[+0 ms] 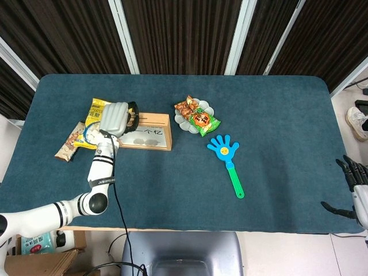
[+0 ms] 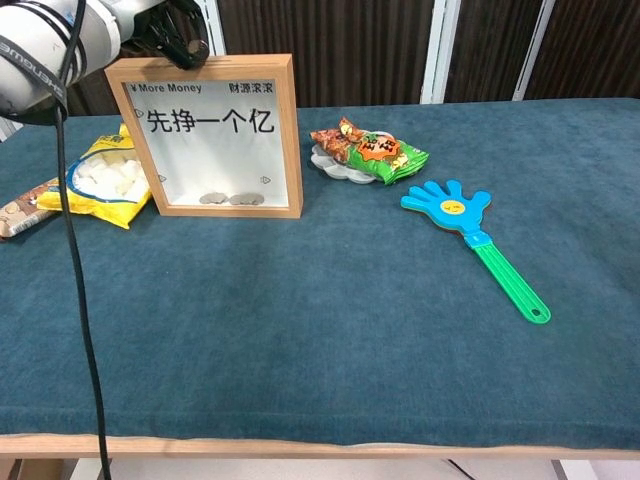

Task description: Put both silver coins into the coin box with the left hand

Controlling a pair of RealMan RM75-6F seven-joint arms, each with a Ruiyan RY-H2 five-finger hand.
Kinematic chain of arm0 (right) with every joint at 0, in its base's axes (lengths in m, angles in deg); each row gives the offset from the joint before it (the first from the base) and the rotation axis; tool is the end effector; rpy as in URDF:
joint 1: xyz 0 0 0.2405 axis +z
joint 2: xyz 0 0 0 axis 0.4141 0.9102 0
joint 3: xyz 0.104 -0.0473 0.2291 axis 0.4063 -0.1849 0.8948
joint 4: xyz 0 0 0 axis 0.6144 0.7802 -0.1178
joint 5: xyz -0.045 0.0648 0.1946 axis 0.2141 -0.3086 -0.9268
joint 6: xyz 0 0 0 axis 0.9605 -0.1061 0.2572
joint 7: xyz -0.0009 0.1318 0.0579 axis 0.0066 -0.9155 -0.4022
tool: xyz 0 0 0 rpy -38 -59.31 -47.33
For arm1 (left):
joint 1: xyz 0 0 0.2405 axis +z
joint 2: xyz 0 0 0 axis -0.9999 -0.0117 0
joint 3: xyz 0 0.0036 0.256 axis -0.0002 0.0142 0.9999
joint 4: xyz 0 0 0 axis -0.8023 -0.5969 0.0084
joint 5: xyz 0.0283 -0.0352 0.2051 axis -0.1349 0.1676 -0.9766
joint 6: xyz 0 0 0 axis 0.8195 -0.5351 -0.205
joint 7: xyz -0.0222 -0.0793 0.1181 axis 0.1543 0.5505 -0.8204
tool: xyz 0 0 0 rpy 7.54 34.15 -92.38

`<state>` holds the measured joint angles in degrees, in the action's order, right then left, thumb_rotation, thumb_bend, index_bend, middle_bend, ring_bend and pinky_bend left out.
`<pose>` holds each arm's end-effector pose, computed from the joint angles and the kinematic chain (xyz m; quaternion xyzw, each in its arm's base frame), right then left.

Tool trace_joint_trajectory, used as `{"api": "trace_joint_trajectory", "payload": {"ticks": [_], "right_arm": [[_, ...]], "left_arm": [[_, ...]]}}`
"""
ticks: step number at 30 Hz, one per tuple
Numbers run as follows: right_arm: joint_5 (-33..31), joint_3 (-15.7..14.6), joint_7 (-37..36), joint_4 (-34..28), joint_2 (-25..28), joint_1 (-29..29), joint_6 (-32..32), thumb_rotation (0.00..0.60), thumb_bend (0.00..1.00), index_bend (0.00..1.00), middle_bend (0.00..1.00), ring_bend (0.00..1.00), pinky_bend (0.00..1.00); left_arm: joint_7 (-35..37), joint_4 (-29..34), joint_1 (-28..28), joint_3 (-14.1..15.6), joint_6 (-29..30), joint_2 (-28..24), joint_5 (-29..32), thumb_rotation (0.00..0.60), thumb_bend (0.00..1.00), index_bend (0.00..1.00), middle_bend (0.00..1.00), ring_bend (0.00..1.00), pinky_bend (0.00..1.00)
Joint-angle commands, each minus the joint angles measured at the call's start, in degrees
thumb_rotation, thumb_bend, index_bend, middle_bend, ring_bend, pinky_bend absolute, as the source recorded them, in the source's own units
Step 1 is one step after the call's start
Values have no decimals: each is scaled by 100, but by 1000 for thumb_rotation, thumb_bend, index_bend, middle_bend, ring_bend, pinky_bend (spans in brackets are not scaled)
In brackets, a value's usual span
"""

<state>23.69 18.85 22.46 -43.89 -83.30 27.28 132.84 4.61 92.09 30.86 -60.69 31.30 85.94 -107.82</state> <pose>-0.3325 -0.1729 0.2050 0.5616 -0.4258 0.4029 0.5839 -0.0675 0.4485 0.0627 -0.6085 -0.3954 -0.4481 0.5221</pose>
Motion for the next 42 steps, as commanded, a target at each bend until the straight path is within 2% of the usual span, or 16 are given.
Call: {"api": "trace_joint_trajectory", "payload": {"ticks": [1,23,34,42], "right_arm": [[6,-3,0,1,0,1,-3,600,152,0,0,0,0],[-9,6,39,-21,-8,9,-20,600,152,0,0,0,0],[-9,9,58,-33,-9,15,-29,600,152,0,0,0,0],[-9,9,60,-39,-6,12,-25,600,152,0,0,0,0]], "left_arm": [[2,-7,-3,10,-4,5,9,600,474,671,1000,1000,1000],[10,1,-2,109,-31,9,-16,600,476,694,1000,1000,1000],[48,-7,13,127,-9,11,-67,600,471,579,1000,1000,1000],[60,5,37,154,38,14,-141,600,465,553,1000,1000,1000]]}}
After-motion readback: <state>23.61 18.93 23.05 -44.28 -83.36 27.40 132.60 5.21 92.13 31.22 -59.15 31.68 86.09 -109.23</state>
